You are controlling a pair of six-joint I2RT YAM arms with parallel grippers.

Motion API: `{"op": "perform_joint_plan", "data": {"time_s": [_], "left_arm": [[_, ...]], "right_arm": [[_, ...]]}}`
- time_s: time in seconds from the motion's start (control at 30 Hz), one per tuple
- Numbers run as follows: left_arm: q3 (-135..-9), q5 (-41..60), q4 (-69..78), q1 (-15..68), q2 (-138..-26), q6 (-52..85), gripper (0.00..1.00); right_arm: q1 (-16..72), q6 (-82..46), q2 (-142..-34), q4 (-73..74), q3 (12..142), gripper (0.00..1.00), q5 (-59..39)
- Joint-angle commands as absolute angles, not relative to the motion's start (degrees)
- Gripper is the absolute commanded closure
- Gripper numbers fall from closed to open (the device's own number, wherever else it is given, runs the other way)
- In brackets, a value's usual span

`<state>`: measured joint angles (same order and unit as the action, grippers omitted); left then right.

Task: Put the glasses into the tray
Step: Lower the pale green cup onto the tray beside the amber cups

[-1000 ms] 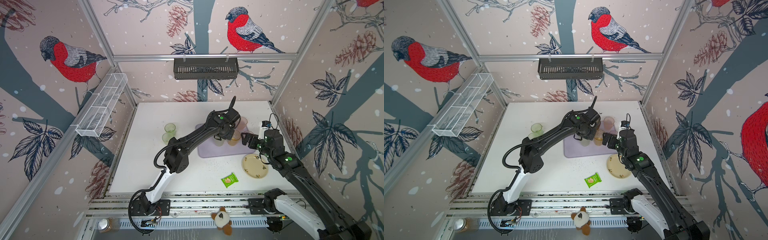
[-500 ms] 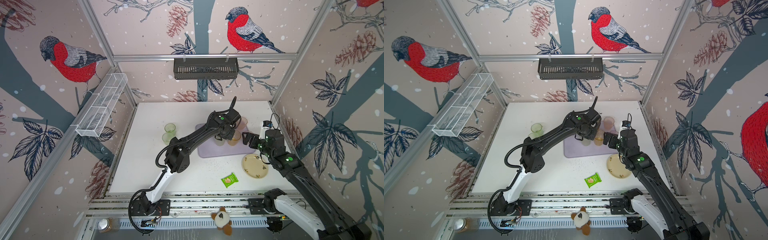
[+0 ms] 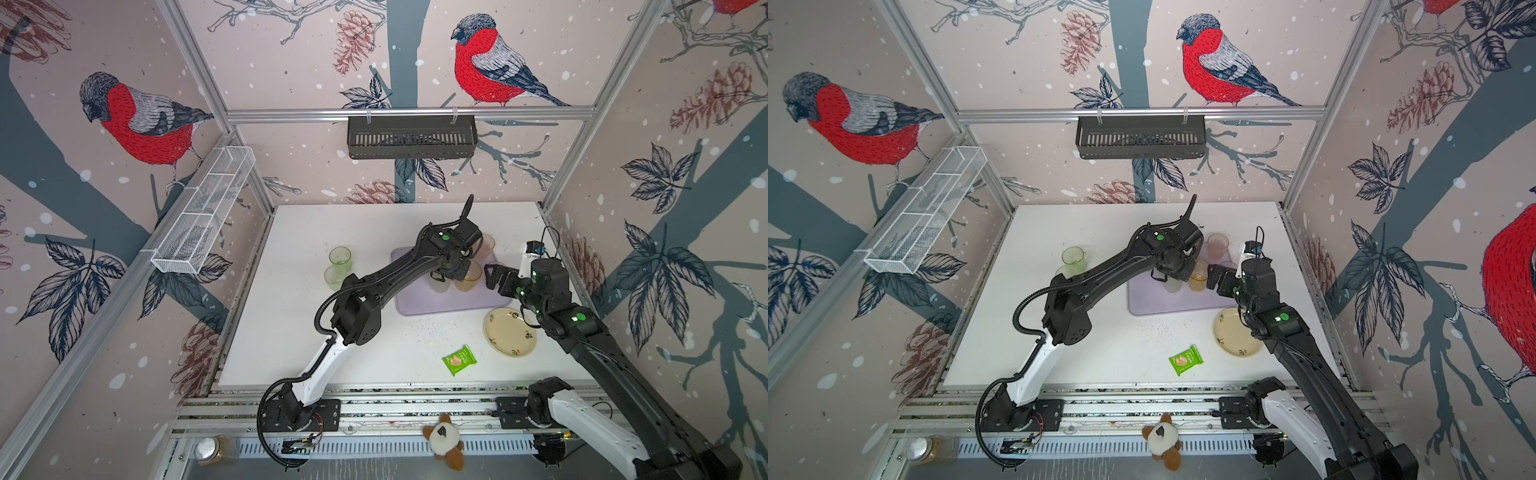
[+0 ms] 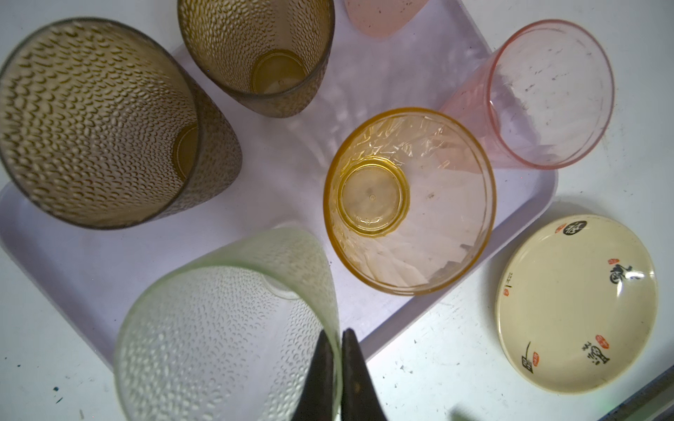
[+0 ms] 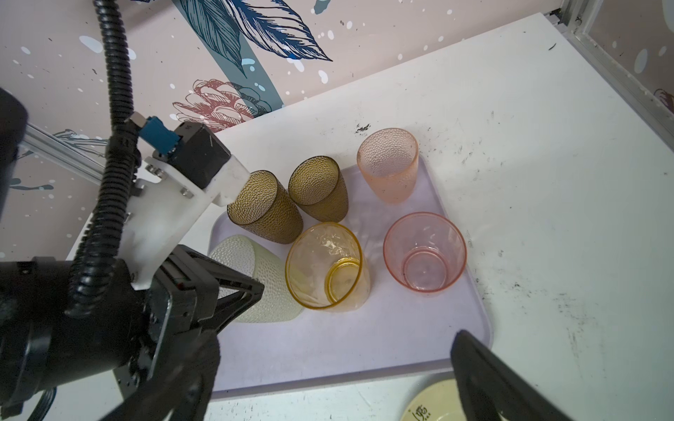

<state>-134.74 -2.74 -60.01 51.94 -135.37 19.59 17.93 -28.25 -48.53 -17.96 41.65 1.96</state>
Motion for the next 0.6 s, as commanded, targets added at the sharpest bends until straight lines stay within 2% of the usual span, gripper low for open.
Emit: {"op": "perform_joint_plan", "data": {"time_s": [0.0, 0.57], "left_arm": [[-135.26, -2.71, -60.09, 52.03, -135.54, 19.37, 1.0], [-135.59, -2.64, -59.85, 52.02, -136.15, 18.86, 1.0]], "right_arm": [[17.76, -27.49, -48.74, -16.57, 41.75, 0.01, 1.8], [17.22, -27.01, -49.59, -16.0, 42.58, 0.0, 1.67]]}}
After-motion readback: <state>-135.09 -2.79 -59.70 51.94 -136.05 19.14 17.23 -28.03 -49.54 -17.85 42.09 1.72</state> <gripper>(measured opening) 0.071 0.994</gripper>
